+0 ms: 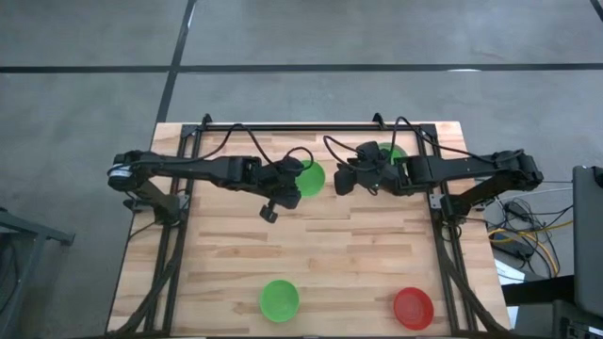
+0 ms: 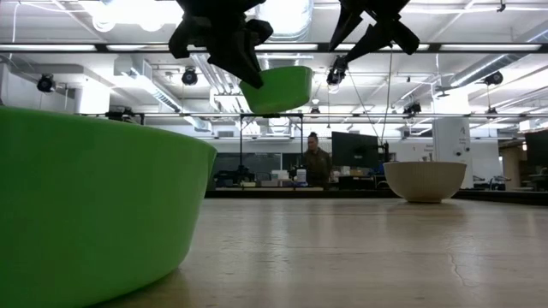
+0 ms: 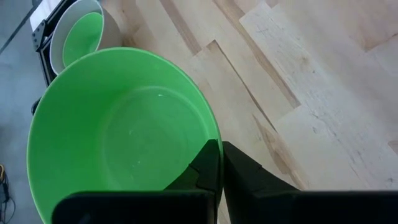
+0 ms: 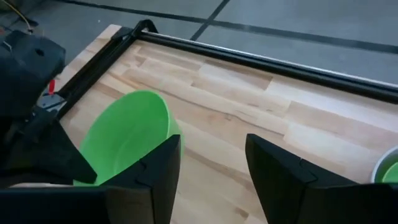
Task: Nest bowls inside each other
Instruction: Stack the top green bowl on top of the green bowl
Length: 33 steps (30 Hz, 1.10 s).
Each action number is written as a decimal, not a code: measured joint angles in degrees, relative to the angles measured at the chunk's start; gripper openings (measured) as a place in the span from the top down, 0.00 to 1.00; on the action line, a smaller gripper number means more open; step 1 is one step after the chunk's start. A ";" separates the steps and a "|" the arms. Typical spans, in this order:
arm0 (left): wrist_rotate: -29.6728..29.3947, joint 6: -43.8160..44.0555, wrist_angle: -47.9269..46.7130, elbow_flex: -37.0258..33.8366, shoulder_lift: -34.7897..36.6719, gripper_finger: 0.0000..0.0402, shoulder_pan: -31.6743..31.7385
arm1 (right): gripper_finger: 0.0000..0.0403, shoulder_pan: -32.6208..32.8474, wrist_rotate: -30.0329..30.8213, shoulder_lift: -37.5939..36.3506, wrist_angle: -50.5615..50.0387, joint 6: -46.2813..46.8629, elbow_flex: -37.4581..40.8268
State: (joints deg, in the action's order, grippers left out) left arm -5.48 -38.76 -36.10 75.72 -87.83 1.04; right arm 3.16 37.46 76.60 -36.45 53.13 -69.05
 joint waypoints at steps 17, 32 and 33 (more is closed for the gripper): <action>-5.75 0.50 0.09 2.49 -0.02 0.97 -2.25 | 0.56 -0.06 -6.02 -0.02 4.71 3.19 -0.08; -0.81 7.63 -3.93 6.67 -0.04 0.97 -2.36 | 0.57 -0.22 -6.47 0.30 9.41 5.02 -0.08; -0.01 7.54 -3.85 6.67 -0.02 0.97 -2.36 | 0.57 -0.22 -6.52 0.30 9.46 5.02 -0.08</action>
State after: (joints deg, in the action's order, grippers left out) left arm -5.49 -31.23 -39.94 82.39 -87.85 -1.32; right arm 2.94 30.94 76.89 -26.99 58.15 -69.12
